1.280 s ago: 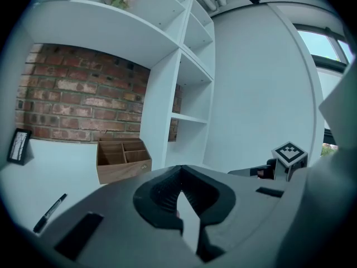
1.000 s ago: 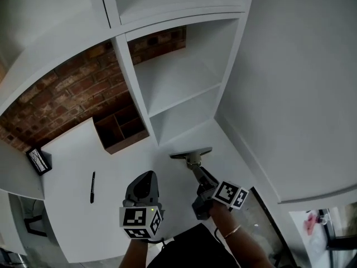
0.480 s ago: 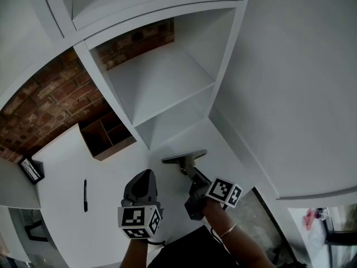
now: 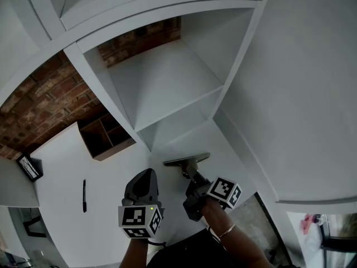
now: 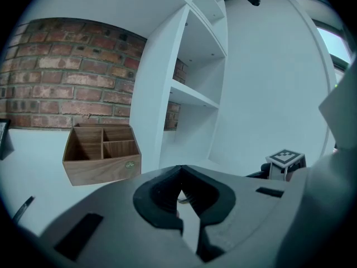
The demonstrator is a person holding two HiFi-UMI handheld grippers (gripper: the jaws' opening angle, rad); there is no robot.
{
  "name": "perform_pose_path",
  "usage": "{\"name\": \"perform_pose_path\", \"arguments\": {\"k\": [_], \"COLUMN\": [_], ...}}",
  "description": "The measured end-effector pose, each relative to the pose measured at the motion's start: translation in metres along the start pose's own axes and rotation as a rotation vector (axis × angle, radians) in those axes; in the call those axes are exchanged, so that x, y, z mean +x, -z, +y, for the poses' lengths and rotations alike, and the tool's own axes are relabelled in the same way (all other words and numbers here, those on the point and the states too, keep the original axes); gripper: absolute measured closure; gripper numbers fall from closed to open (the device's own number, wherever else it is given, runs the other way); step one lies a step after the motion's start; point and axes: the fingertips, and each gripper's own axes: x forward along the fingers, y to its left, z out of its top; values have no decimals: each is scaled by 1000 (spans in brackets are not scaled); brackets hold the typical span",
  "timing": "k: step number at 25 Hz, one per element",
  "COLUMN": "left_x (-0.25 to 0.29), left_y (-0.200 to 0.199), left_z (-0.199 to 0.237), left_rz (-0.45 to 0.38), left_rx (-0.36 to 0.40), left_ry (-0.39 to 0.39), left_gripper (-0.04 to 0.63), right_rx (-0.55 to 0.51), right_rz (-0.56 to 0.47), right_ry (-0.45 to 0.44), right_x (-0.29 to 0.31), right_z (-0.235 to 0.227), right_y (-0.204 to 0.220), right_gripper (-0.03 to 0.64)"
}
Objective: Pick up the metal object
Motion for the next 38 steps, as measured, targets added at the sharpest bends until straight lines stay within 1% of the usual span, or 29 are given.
{"name": "perform_pose_path", "arguments": {"k": [4, 8, 12, 17, 21, 24, 27, 31, 38], "left_x": [1, -1, -3, -10, -19, -27, -37, -52, -78], "left_y": [2, 3, 2, 0, -1, -2, -4, -9, -19], "left_z": [3, 6, 4, -1, -3, -4, -6, -8, -11], "left_rz": [9, 15, 12, 2, -10, -20, -37, -68, -131], "left_rx": [-7, -13, -16, -9, -2, 1, 3, 7, 19], "left_ry": [-8, -12, -10, -8, -13, -19, -26, -35, -44], "left_gripper": [586, 586, 586, 586, 586, 586, 586, 586, 586], "right_rx": [55, 58, 13, -27, -92, -166, -273, -409, -727], "right_rz": [-17, -12, 3, 10, 0, -3, -6, -17, -51], "right_ry": [-22, -31, -63, -102, -155, -191, -237, -272, -296], "right_x": [2, 4, 1, -10, -22, -32, -43, -60, -91], "right_z": [-2, 0, 8, 16, 32, 49, 71, 95, 134], "right_y": [-2, -1, 2, 3, 2, 3, 4, 10, 25], "right_gripper": [566, 580, 610, 611, 611, 611, 611, 611, 611]}}
